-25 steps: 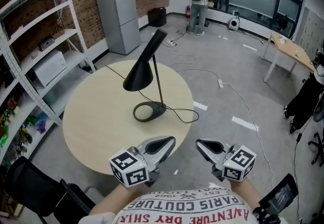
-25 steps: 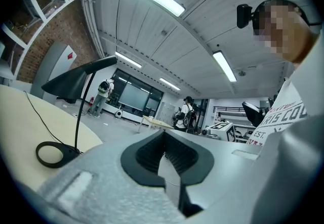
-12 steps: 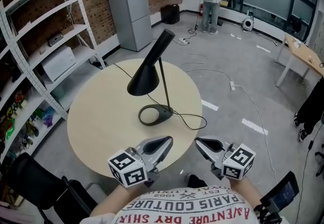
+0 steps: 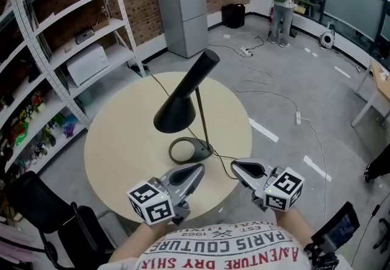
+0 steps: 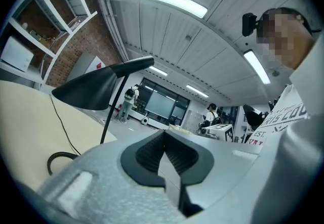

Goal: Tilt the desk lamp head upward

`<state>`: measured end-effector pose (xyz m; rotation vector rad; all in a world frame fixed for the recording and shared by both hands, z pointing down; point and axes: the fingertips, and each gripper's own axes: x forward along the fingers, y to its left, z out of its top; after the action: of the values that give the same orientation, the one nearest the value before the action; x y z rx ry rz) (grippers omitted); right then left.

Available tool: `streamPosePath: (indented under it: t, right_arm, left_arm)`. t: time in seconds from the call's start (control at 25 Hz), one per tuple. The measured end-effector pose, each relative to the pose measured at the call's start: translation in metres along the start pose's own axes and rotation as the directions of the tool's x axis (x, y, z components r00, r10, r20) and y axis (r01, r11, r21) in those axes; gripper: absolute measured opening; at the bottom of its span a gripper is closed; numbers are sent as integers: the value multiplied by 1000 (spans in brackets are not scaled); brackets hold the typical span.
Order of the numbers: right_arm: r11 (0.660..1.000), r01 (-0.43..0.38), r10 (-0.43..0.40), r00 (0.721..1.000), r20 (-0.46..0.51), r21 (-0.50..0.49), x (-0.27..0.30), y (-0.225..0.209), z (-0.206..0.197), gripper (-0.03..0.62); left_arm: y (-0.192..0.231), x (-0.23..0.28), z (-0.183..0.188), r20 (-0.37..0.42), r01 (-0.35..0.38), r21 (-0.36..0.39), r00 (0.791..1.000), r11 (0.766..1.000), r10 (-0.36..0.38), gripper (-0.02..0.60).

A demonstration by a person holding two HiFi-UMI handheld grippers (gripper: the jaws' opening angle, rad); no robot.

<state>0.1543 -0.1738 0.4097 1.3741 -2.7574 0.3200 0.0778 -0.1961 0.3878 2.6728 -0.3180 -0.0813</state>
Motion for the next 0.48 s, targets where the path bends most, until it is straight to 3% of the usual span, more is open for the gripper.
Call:
streamPosePath:
  t: [0.2,0.48]
  right_arm:
    - [996,-88,87,996,-24,-22,25,-31,-7,17]
    - [981,-182,179,982,-55,-65,46,-24,-13,50]
  left_arm:
    - [26,10,3,37,-92,1,995,996,92,-4]
    - [29,-18,2,105,-200,-22,974,979,202,-3]
